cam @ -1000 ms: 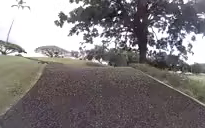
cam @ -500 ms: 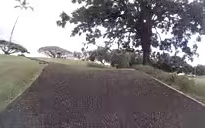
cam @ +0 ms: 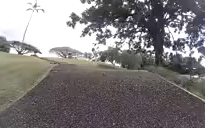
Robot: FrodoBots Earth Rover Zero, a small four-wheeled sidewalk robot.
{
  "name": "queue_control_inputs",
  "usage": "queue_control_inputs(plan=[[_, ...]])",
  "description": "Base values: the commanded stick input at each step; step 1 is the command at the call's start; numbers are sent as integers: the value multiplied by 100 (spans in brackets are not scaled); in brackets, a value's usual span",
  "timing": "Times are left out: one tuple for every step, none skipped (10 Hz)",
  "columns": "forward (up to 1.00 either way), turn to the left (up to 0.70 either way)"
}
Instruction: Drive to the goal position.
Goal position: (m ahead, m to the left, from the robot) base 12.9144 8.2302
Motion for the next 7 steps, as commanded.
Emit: queue_control_inputs(plan=[[69,32],[68,35],[68,35],[68,8],[68,3],[69,3],[68,3]])
